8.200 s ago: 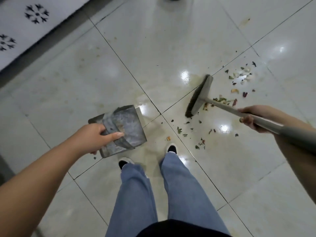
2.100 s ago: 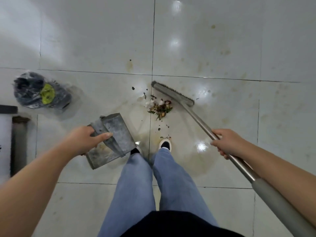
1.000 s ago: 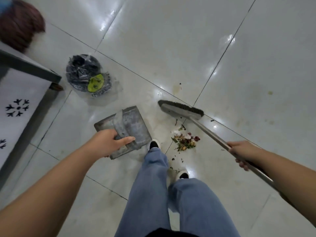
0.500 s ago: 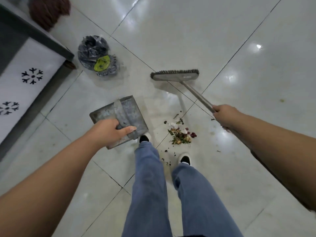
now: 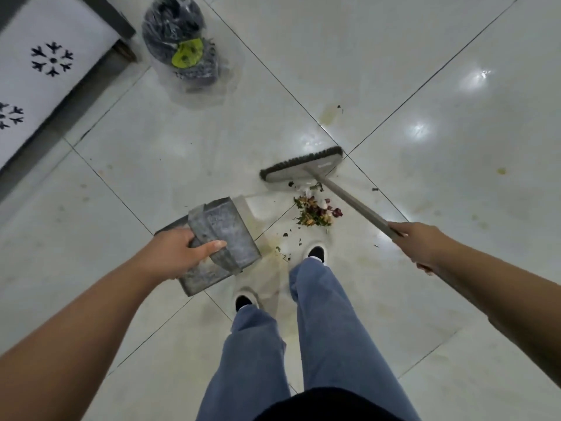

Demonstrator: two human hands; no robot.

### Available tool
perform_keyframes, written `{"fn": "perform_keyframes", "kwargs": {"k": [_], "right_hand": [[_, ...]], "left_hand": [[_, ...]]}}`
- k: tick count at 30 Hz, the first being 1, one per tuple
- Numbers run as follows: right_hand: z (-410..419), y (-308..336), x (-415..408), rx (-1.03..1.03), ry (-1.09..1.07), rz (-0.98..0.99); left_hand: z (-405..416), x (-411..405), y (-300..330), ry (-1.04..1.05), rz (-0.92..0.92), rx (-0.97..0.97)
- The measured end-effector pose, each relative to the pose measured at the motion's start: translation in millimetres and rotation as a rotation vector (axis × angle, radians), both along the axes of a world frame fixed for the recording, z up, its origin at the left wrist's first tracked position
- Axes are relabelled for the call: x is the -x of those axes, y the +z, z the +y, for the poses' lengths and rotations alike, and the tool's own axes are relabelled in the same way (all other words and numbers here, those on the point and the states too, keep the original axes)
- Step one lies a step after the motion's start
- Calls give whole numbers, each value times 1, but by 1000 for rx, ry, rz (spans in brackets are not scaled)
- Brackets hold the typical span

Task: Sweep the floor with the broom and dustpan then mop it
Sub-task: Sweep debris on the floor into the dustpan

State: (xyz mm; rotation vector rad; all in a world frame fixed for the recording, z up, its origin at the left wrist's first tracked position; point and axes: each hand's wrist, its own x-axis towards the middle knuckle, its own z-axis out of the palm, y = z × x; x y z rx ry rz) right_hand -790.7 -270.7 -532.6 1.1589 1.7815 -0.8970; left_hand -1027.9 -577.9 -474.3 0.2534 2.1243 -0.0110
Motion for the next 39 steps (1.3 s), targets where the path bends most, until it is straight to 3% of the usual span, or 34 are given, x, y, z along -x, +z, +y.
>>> {"fn": "perform_keyframes", "kwargs": {"k": [5, 10, 14, 18, 20, 24, 29, 35, 39], "right_hand": [[0, 6, -7, -74, -309, 63], [-1, -18, 12, -121, -531, -23], [-53, -27, 6, 23, -1039, 35], [-134, -17, 7, 180, -1191, 61], [-167, -5, 7, 192, -1110, 47], [-204, 15, 1, 12, -690, 96], [-192, 13, 19, -159, -305, 103], [-157, -31, 60, -120, -225, 48], [-191, -44, 11, -48, -113, 4]], "left_hand": [[-36, -19, -16, -47, -32, 8], [-70, -23, -30, -18, -38, -47], [-100, -19, -36, -62, -29, -92], [-129, -18, -32, -87, -13, -148], [-140, -18, -26, -110, -6, -195], [-152, -17, -14, -182, -3, -258], [-163, -16, -16, -220, 5, -264], [-174, -27, -35, -339, -19, -190], [-172, -35, -38, -404, -61, -132]]}}
